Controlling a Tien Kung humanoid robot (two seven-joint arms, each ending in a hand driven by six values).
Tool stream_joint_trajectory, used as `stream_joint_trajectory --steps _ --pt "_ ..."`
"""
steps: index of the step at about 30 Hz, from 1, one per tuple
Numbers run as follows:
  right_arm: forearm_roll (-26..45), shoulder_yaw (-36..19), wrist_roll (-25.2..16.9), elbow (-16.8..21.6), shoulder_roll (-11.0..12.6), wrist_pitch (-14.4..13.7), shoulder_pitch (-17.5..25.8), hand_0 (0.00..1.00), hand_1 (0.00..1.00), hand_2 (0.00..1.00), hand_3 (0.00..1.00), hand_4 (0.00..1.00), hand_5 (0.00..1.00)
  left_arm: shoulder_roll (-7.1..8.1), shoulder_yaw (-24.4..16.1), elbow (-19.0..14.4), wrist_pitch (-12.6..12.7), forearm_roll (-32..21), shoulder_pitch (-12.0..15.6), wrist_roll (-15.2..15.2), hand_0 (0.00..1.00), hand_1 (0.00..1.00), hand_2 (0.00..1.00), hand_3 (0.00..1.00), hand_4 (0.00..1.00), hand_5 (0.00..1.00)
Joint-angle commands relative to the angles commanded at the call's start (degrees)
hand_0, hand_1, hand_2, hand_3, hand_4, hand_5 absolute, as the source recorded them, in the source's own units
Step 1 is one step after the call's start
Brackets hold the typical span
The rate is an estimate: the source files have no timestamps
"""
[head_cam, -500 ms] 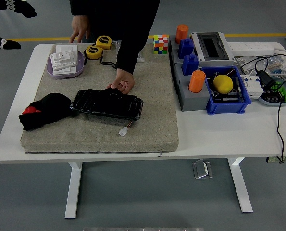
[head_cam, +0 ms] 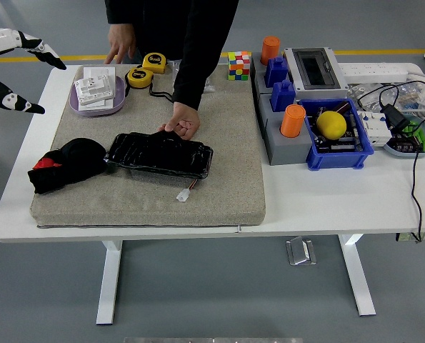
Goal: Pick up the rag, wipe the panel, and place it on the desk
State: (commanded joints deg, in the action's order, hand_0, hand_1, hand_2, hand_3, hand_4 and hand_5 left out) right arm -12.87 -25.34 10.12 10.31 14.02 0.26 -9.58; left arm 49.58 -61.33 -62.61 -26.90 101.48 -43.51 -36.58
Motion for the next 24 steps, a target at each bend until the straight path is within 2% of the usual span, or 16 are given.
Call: stream_joint_trajectory --steps 14,24 --pt "2.1 2.6 -0.5 0.0 0.4 0.1 -0.2 0.776 0.737 0.726 0.681 0.998 0.591 -3.18 1.0 4.9 3.3 4.9 1.8 2.0 0.701 0.746 0.756 0.733 0.942 0.196" --pt "1.9 3.1 -0.6 0.2 0.8 0.1 -0.5 0.776 0.736 0.726 0.680 0.998 0.591 -5.47 2.1 8.9 7.7 7.1 3.0 4.1 0.699 0.746 0.760 0.757 0.937 0.196"
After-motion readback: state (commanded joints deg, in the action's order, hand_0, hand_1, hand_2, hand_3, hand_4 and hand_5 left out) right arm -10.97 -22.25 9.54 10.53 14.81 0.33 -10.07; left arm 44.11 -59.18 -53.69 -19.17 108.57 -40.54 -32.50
